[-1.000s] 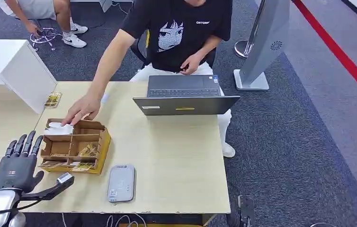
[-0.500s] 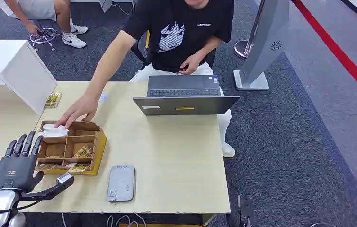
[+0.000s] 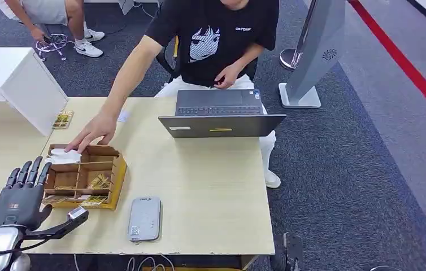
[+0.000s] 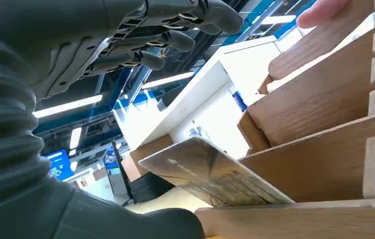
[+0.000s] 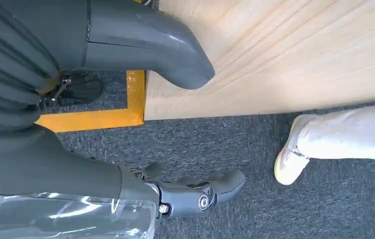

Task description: Pass the card to the sensor for recognition and then transmit it.

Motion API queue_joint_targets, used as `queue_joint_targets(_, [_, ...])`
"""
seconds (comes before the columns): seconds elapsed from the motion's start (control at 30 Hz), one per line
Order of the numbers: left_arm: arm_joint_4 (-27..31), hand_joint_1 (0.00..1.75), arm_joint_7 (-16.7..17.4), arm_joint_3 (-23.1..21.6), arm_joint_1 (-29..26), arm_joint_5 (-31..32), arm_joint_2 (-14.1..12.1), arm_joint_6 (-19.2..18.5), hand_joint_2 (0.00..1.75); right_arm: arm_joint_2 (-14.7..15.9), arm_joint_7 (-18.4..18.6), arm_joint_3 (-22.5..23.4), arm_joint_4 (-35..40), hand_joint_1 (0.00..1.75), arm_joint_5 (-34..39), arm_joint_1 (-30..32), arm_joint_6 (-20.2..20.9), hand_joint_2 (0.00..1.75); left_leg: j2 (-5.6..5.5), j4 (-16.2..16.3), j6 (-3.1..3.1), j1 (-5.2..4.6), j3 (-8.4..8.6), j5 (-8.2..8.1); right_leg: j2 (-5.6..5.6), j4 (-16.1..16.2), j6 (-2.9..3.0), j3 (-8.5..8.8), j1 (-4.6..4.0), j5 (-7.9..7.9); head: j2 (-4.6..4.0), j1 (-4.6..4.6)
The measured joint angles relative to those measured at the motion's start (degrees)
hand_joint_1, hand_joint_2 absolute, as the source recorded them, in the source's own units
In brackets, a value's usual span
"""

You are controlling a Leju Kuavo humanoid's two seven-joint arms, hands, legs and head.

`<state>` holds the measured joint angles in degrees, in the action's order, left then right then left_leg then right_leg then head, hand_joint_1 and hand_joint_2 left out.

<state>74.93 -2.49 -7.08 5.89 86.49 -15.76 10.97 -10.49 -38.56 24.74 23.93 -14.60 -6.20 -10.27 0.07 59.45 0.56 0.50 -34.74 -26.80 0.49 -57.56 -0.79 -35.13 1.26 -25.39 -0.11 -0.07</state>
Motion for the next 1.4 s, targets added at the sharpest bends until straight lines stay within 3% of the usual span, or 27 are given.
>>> queue_joint_targets(0.37, [-0.5, 0.0, -0.2, 0.0, -0.1, 0.7, 0.2, 0.4, 1.75, 0.0, -0.1, -0.1, 0.0, 0.0, 0.3, 0.0, 0.2, 1.75, 0.0, 0.0, 0.0, 0.0, 0.0, 0.0, 0.0, 0.0, 0.0, 0.0, 0.0, 0.0, 0.0, 0.0])
queue_joint_targets(0.4, [-0.4, 1.75, -0.2, 0.0, -0.1, 0.7, 0.2, 0.4, 1.75, 0.0, -0.1, -0.1, 0.0, 0.0, 0.4, 0.0, 0.2, 1.75, 0.0, 0.0, 0.0, 0.0, 0.0, 0.0, 0.0, 0.0, 0.0, 0.0, 0.0, 0.0, 0.0, 0.0])
queue_joint_targets(1.27, [-0.6, 1.75, -0.6, 0.0, -0.8, 0.1, 0.2, 0.1, 1.75, 0.0, -0.2, -0.2, 0.0, 0.0, 1.0, 0.0, 0.3, 1.75, 0.0, 0.0, 0.0, 0.0, -0.01, 0.0, 0.0, 0.0, 0.0, -0.01, 0.0, 0.0, 0.0, 0.0])
queue_joint_targets(1.4, [-0.3, 1.75, -1.2, 0.0, -0.7, -2.6, 0.2, 0.3, 1.75, 0.0, -0.2, -0.3, 0.0, 0.0, 1.1, 0.0, 0.4, 1.75, 0.0, 0.0, 0.0, 0.0, 0.0, 0.0, 0.0, 0.0, 0.0, -0.02, 0.0, 0.0, 0.0, 0.0])
